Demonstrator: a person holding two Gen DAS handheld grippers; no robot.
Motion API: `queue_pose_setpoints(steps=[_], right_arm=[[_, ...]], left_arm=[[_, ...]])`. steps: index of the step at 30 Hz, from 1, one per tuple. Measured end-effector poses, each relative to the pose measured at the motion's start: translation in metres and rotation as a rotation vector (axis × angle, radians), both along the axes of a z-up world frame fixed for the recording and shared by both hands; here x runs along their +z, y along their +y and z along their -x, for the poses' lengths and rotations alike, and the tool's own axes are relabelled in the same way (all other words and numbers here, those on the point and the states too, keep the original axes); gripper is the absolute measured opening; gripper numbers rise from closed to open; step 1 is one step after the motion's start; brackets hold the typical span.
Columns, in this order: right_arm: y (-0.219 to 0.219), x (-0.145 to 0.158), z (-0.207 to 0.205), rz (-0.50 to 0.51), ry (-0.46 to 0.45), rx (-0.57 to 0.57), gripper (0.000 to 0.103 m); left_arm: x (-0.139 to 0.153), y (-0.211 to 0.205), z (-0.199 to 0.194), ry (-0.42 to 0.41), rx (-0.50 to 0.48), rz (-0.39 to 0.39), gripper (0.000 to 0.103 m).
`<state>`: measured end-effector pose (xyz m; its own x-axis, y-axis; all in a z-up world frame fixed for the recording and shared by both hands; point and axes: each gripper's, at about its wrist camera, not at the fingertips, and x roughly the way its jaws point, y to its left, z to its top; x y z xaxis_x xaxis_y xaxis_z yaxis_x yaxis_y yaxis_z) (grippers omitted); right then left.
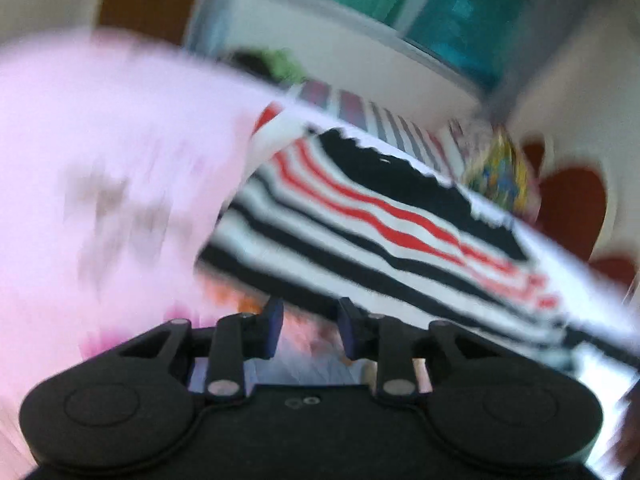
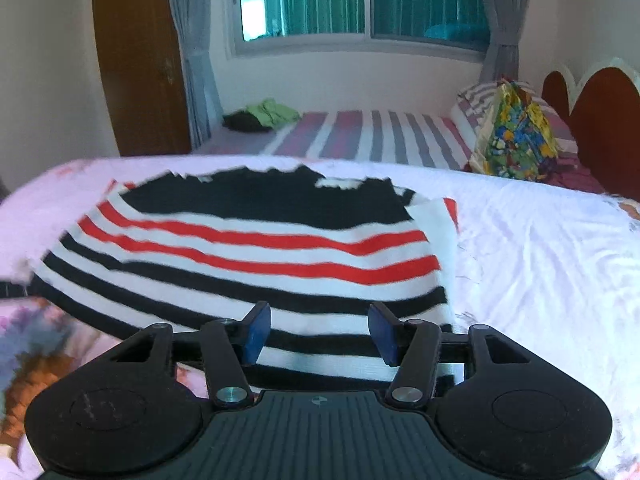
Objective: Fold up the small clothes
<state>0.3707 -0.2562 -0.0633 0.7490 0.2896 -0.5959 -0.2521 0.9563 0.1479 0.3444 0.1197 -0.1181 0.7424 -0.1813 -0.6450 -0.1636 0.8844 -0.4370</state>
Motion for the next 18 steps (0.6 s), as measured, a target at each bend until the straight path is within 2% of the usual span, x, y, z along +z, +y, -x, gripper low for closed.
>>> queue_pose_setpoints(steps=[1, 3, 5, 7, 9, 12, 13, 18], right_arm=[[0.003, 0.001, -0.002, -0.013, -0.003, 0.002, 0.041], [0.011, 0.002, -0.009, -0.048, 0.004, 0.007, 0.018], [0.017, 0.002, -0.017, -0.081, 0.010, 0.019, 0.013], [0.025, 0.000, -0.026, -0.107, 0.026, 0.031, 0.013], [0.033, -0.002, -0.036, -0.106, 0.031, 0.044, 0.013], [0.044, -0.008, -0.047, -0.098, 0.037, 0.064, 0.013], [0.046, -0.010, -0.050, -0.096, 0.039, 0.066, 0.013], [0.047, -0.017, -0.058, -0.118, 0.057, 0.087, 0.013]], left_arm=[[-0.006, 0.006, -0.001, -0.009, 0.022, 0.067, 0.034], [-0.020, 0.015, -0.012, -0.010, 0.062, 0.182, 0.037], [-0.033, 0.024, -0.025, -0.047, 0.099, 0.281, 0.037], [-0.043, 0.033, -0.035, -0.078, 0.133, 0.380, 0.037], [-0.050, 0.038, -0.044, -0.106, 0.148, 0.445, 0.034], [-0.050, 0.034, -0.055, -0.115, 0.141, 0.439, 0.032], [-0.050, 0.033, -0.053, -0.112, 0.143, 0.444, 0.035], [-0.049, 0.014, -0.014, -0.120, 0.129, 0.424, 0.039]])
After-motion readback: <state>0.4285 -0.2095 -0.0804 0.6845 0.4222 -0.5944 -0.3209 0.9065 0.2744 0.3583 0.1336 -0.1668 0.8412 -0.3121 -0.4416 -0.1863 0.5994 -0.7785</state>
